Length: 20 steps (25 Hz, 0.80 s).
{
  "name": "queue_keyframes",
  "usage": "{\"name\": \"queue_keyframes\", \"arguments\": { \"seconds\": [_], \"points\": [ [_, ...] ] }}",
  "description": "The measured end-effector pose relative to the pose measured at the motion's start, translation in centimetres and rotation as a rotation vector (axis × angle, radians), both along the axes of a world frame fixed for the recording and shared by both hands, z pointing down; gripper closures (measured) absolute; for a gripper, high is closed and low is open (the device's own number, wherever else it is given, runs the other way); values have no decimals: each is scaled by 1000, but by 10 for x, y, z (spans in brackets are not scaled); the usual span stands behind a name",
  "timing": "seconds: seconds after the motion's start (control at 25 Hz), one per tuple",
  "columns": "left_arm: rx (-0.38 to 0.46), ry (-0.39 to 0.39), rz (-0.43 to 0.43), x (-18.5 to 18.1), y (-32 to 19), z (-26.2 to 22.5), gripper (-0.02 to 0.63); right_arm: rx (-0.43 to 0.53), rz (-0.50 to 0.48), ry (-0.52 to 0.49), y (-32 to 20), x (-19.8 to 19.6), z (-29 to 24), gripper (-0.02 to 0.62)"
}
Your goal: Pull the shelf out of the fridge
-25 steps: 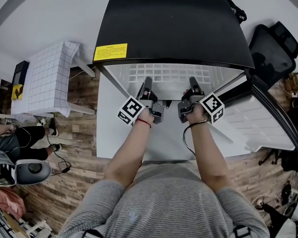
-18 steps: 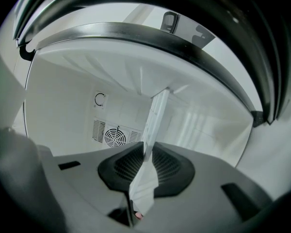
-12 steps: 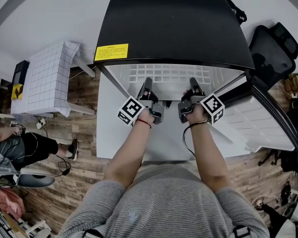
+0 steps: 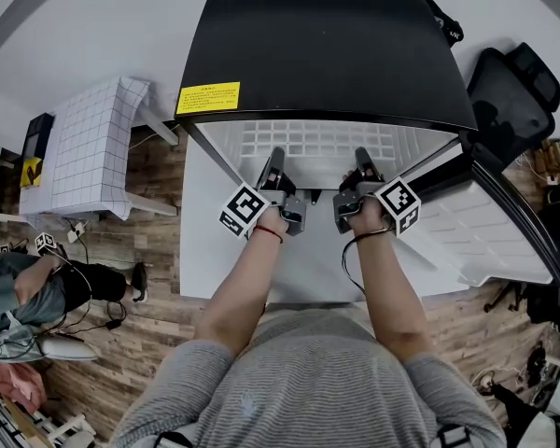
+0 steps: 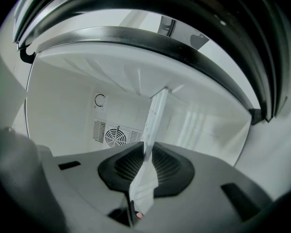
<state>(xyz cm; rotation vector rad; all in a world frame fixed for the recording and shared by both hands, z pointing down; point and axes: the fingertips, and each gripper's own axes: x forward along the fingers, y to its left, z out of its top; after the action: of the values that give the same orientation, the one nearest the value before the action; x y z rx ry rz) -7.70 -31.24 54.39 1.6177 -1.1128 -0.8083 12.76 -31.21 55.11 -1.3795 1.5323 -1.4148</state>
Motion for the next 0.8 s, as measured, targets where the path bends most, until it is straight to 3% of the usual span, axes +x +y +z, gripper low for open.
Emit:
{"name": "queue_keyframes", "arguments": {
  "seconds": [0.8],
  "points": [
    [-4,0,8,0,11,1,541,-1,-2,-1,11,0,1,534]
  ]
}}
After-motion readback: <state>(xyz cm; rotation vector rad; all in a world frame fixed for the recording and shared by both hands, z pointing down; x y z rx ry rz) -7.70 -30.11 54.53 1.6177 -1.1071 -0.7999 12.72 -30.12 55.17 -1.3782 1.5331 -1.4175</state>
